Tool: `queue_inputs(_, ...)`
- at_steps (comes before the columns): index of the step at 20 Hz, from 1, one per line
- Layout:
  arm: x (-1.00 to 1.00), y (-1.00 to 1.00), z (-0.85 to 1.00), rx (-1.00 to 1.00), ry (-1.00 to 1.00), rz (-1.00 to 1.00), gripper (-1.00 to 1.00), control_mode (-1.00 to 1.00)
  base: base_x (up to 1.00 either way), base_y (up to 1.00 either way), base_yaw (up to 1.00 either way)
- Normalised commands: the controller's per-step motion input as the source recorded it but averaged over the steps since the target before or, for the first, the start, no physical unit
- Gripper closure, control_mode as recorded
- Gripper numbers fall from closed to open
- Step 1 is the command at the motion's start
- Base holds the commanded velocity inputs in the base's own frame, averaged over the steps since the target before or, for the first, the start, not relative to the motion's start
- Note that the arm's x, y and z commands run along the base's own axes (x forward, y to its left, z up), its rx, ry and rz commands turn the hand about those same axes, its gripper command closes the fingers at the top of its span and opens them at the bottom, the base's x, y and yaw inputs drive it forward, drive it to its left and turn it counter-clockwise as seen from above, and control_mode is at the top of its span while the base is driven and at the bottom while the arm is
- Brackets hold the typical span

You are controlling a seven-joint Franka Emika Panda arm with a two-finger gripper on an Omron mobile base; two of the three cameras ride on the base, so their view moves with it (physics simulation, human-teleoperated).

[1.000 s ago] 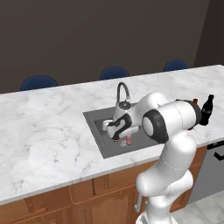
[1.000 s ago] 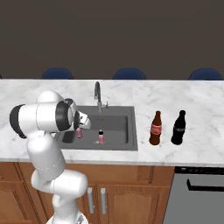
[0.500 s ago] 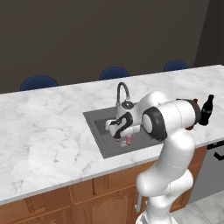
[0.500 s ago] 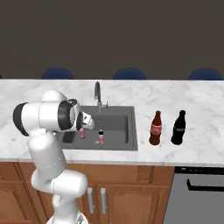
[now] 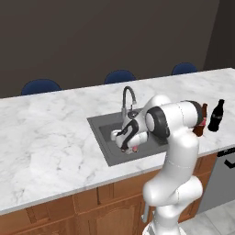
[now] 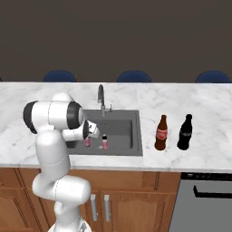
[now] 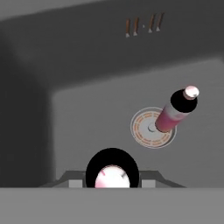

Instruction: Place the large bottle from the dining counter next to the other large bottle outside the sink, and place the small bottle from the dining counter next to the other small bottle inside the sink.

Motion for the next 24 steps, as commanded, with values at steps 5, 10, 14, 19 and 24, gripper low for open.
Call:
queue_inputs(5, 0.21, 0.04, -0.11, 0.00, 0.00, 0.00, 1.00, -1.00, 0.00, 0.00, 0.00)
queue_inputs(10, 0.12, 0.25, 0.00, 0.00, -0.01, 0.00, 1.00, -1.00, 0.00, 0.00, 0.00)
queue_inputs(14, 0.16, 0.26, -0.01, -0.02, 0.00, 0.00, 1.00, -1.00, 0.00, 0.00, 0.00)
queue_inputs(19, 0.08, 0.03, -0.12, 0.00, -0.01, 0.00, 1.00, -1.00, 0.00, 0.00, 0.00)
queue_inputs(24, 0.17, 0.00, -0.17, 0.00, -0.04, 0.00, 1.00, -1.00, 0.00, 0.00, 0.00)
